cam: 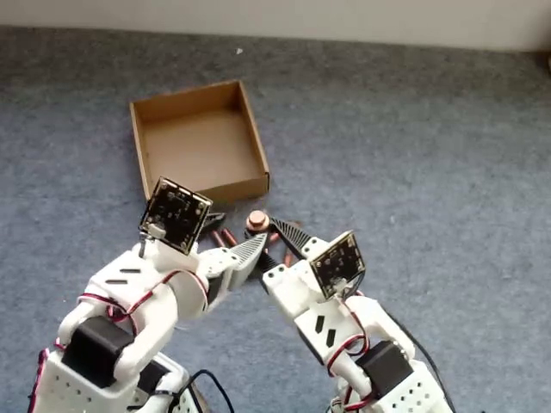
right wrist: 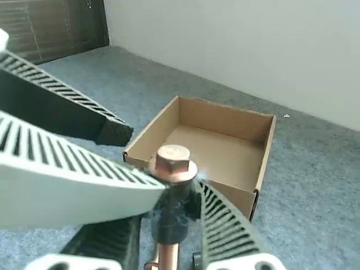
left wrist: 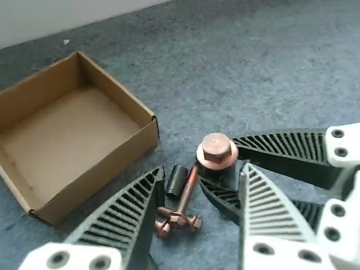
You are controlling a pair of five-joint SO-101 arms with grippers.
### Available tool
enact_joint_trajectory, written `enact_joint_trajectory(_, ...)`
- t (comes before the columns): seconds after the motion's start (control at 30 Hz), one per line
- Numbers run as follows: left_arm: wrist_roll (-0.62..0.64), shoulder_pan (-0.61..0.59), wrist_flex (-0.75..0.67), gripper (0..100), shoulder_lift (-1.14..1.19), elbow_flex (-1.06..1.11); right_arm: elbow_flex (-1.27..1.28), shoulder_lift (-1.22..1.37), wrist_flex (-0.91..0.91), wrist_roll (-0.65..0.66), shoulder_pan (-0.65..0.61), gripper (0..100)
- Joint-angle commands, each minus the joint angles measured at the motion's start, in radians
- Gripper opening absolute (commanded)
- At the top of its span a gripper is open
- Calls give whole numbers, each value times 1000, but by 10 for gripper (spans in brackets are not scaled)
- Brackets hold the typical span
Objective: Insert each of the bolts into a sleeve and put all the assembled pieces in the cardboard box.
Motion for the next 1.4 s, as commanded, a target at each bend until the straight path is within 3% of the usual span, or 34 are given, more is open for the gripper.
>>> enact_joint_trajectory(0.0,-112,-139,43,255,2,-5,-56,-13,-25,3,19,5)
enact_joint_trajectory(0.3,-212,-607,43,255,2,10,-67,-5,116,-48,21,5)
enact_joint_trajectory(0.43,-212,-720,41,255,-44,79,-130,108,105,-44,21,5)
enact_joint_trajectory(0.77,-210,-832,41,255,-529,556,-421,760,-266,-46,76,5)
enact_joint_trajectory(1.03,-212,-895,35,255,-479,648,-734,1308,-587,-51,148,5)
enact_joint_trajectory(1.37,-212,-892,43,255,-489,653,-1079,1781,-651,-52,148,9)
